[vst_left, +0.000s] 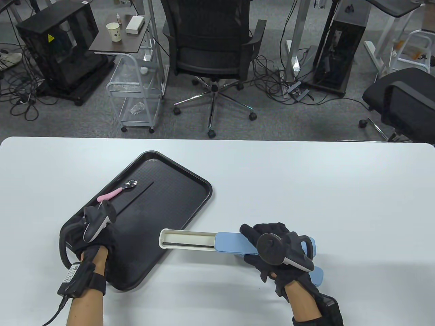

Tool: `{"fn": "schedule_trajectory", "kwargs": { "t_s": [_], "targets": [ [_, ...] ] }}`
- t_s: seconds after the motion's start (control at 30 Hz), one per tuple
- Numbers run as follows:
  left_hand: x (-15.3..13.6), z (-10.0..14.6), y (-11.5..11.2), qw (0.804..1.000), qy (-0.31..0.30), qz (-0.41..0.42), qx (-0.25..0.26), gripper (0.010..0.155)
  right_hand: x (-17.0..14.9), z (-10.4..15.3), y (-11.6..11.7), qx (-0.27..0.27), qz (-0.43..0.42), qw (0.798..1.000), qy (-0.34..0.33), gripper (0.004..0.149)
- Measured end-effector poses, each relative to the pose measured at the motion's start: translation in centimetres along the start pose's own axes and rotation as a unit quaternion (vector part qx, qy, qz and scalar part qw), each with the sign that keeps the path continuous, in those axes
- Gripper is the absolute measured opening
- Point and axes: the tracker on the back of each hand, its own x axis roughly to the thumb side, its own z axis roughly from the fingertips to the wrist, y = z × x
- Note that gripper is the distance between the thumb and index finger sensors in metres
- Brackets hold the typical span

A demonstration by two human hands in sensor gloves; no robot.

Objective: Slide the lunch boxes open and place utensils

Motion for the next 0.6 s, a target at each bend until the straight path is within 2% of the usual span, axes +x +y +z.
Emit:
{"fn": "schedule_trajectory", "kwargs": {
  "t_s": [0.17,0.6],
  "targets": [
    [0.1,-0.1,-0.4,1.0,0.001,-0.007,-0.004,0.069,0.0,0.0,0.0,0.002,0.001,1.0,0.0,0.077],
    [2.3,0.0,-0.6,0.998,0.0,-0.067,0.009,0.051,-0.2,0.0,0.1,0.006,0.002,1.0,0.004,0.077]
  ]
}}
